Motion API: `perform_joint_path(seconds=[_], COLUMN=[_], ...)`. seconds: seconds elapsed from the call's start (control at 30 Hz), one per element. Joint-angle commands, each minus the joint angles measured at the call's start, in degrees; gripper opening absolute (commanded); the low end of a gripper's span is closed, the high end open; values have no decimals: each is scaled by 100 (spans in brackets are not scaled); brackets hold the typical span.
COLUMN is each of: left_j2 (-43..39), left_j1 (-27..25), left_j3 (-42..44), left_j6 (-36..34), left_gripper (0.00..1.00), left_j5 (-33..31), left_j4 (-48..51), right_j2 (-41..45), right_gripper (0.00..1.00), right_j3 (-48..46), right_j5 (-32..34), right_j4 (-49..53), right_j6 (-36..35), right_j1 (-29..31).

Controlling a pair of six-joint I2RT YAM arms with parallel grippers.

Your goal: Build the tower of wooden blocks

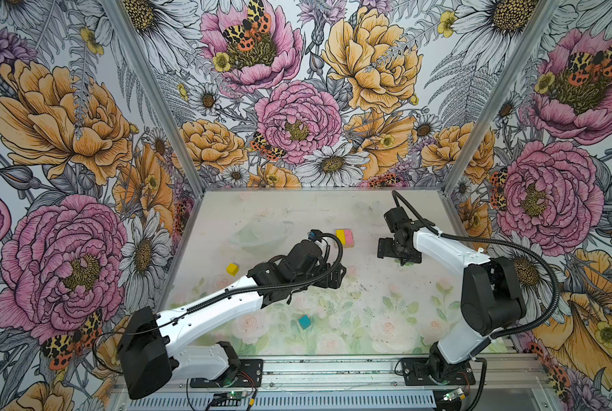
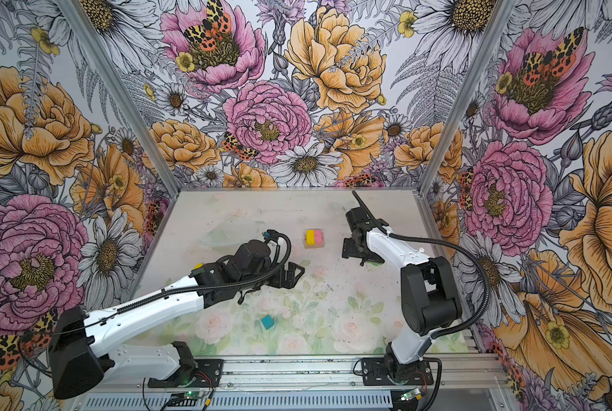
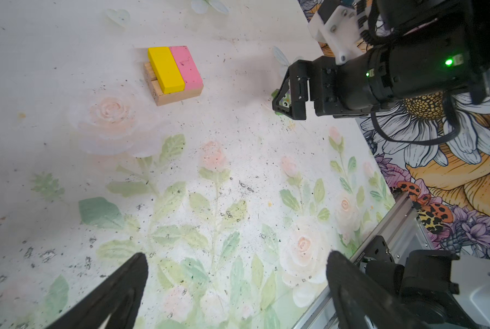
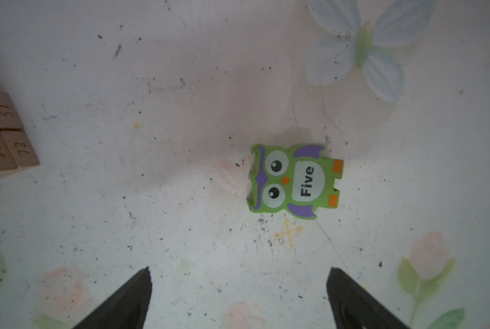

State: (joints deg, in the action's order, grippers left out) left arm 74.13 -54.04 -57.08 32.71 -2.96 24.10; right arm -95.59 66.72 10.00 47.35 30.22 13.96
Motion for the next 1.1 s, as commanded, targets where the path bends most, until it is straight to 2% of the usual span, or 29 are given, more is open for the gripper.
perform_joint_path(seconds=[0.0,0.23,0.43,0.73,1.07], left_j2=[347,1097,1396,1494,1337], left_j1=[-145,-281,-326,-229,70], left_j3=[-438,-1064,-1327,-1428,-1177], left_j6=[-82,-246,-342,-458,-485], left_gripper=[99,99,99,99,99], left_j5=[-171,-40,66,177,388], left_j4=[-178,-192,-207,-206,-357], right_j2=[242,279,-35,-437,-917], right_gripper=[98,97,98,97,94], right_j3=[-211,-400,-355,-226,83], right_j5=[-159,-333,-531,-783,-728], right_j4=[-396,-588,-732,-902,-895], right_j6=[71,-44,-135,-172,-256], right_j1=[-216,-658,-942,-1079,-1154])
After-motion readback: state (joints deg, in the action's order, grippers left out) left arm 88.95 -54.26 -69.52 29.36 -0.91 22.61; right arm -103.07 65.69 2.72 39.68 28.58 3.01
